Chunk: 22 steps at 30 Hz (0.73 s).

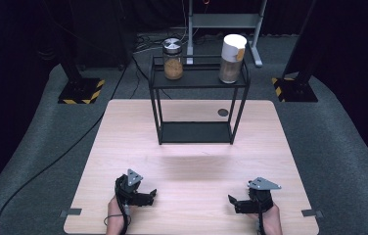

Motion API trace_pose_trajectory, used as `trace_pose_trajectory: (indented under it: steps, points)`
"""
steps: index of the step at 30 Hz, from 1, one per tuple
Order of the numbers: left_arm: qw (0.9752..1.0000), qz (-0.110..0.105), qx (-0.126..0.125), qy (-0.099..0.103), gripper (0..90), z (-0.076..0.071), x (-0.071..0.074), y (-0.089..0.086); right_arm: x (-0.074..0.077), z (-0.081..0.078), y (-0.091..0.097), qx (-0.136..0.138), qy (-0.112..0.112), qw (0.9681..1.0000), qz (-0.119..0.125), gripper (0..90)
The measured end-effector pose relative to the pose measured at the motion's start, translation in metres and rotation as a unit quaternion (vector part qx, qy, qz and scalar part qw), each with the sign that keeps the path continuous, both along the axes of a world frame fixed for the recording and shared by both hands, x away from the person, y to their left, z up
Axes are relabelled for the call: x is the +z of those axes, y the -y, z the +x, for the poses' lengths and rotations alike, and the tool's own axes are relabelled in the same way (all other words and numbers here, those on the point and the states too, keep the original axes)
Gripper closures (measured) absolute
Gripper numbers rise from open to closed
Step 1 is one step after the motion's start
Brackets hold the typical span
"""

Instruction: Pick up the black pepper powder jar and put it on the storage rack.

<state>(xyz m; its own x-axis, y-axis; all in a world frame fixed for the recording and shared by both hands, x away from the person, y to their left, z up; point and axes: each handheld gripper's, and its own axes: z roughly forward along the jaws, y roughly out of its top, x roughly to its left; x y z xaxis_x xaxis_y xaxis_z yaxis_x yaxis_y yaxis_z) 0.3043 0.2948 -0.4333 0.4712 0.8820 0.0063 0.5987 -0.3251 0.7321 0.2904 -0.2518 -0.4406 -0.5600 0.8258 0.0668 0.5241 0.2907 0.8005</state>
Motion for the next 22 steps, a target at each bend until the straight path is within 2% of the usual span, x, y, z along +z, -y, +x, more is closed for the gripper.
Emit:
trace_pose_trajectory:
  steps: [13, 22]
  points:
    - [1.0000, 0.000, -0.002, 0.000, 0.7, 0.000, 0.000, 0.000, 0.000, -0.001, -0.001, -0.007, 0.001, 1.0000, 0.000, 0.0]
    - [1.0000, 0.000, 0.000, 0.000, 0.7, 0.000, 0.000, 0.000, 0.002, -0.001, -0.010, -0.014, 0.000, 0.9997, -0.023, 0.0]
